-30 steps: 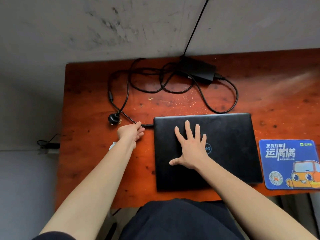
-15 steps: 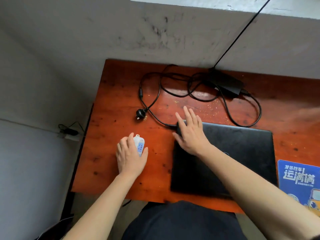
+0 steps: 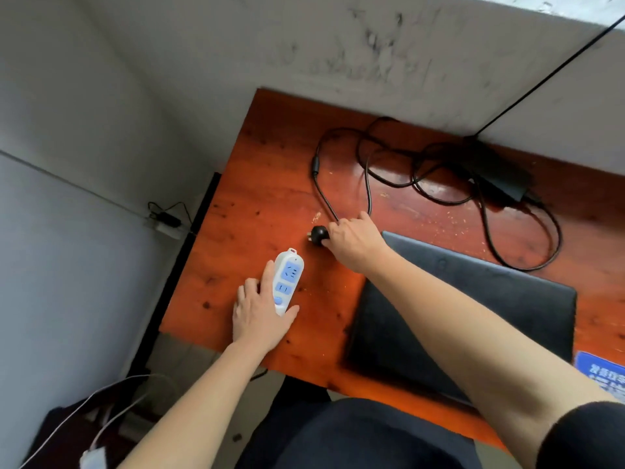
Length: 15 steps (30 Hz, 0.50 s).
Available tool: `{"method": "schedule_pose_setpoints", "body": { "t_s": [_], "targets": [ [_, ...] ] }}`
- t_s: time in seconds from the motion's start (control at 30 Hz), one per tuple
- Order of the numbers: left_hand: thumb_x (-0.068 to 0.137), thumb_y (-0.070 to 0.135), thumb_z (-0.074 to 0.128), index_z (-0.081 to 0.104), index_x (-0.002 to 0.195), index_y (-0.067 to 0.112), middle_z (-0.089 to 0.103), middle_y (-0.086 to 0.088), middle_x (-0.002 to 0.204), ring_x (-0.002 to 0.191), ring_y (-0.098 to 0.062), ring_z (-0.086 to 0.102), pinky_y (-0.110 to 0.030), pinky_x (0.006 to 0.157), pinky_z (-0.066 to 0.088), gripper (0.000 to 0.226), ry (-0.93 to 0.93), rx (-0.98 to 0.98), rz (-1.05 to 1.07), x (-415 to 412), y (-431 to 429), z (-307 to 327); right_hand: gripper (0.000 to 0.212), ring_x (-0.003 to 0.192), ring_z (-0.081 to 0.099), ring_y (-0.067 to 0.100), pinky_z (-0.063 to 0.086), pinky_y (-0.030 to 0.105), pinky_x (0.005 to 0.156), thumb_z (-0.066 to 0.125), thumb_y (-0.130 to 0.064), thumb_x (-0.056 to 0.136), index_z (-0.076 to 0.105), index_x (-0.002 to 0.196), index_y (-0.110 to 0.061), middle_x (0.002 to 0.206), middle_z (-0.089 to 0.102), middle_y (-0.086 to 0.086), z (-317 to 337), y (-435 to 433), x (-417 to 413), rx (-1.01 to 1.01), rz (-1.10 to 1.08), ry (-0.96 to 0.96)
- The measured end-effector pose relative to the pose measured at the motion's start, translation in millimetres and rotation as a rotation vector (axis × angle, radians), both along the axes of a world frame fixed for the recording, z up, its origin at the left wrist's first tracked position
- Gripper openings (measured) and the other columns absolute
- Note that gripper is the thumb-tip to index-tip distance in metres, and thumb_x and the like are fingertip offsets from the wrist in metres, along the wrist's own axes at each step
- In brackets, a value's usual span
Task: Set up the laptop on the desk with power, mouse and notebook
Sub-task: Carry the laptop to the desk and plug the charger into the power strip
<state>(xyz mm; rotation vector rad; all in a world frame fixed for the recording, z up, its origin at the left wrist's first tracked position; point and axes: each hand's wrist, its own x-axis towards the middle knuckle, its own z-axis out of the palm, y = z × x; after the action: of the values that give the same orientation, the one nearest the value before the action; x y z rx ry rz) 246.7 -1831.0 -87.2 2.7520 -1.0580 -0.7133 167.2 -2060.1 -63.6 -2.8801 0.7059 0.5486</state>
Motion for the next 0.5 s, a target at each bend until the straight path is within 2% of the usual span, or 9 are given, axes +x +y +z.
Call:
{"method": "schedule_pose_setpoints", "body": {
  "t_s": [0.1,0.17,0.27,0.4,0.47,0.5],
  "targets": [
    [0.072,0.063,0.073,0.015,0.150,0.027,0.043,-0.003,0.123,0.108,-0.023,0.052,-0.035,0.085,0.048,0.103,0.092,0.023,0.065,6,-4,0,0.028,0.084,0.063,0.027,0.041,0.042,0.080,0.041,-0.045,0.104,0.050,0.104,-0.019,0.103,0.069,0.007,0,14,-33,0.267,-0.182,-0.073],
    [0.076,0.054,0.073,0.023,0.147,0.023,0.050,-0.004,0.127,0.108,-0.025,0.057,-0.037,0.087,0.050,0.093,0.133,0.010,0.083,9,-8,0,0.026,0.079,0.061,0.030,0.039,0.038,0.069,0.044,-0.045,0.102,0.043,0.101,-0.020,0.099,0.069,0.012,5,25,-56,0.443,-0.276,-0.129],
    [0.077,0.041,0.071,0.029,0.141,0.027,0.057,-0.003,0.124,0.103,-0.028,0.061,-0.036,0.083,0.051,0.078,0.151,-0.020,0.076,8,-16,6,0.029,0.084,0.062,0.038,0.039,0.040,0.067,0.046,-0.046,0.101,0.037,0.100,-0.018,0.094,0.068,0.015,13,39,-81,0.537,-0.340,-0.166],
    [0.077,0.039,0.072,0.033,0.139,0.034,0.062,0.003,0.120,0.100,-0.026,0.063,-0.035,0.081,0.052,0.073,0.146,-0.141,0.031,-3,-25,17,0.033,0.087,0.062,0.025,0.046,0.038,0.075,0.046,-0.049,0.099,0.046,0.115,-0.021,0.095,0.067,0.004,23,58,-98,0.668,-0.504,-0.271],
    [0.077,0.036,0.073,0.034,0.140,0.037,0.064,0.006,0.118,0.100,-0.025,0.065,-0.035,0.081,0.054,0.073,0.161,-0.219,0.030,-8,-28,21,0.038,0.090,0.061,0.012,0.043,0.031,0.078,0.042,-0.051,0.101,0.050,0.129,-0.028,0.097,0.066,-0.009,25,66,-102,0.776,-0.609,-0.330],
    [0.077,0.035,0.073,0.035,0.139,0.038,0.065,0.007,0.118,0.099,-0.025,0.065,-0.034,0.081,0.054,0.073,0.164,-0.253,0.021,-11,-30,24,0.038,0.086,0.059,0.002,0.042,0.025,0.077,0.040,-0.051,0.102,0.052,0.132,-0.031,0.091,0.064,-0.017,26,70,-104,0.819,-0.656,-0.364]
  ]
}}
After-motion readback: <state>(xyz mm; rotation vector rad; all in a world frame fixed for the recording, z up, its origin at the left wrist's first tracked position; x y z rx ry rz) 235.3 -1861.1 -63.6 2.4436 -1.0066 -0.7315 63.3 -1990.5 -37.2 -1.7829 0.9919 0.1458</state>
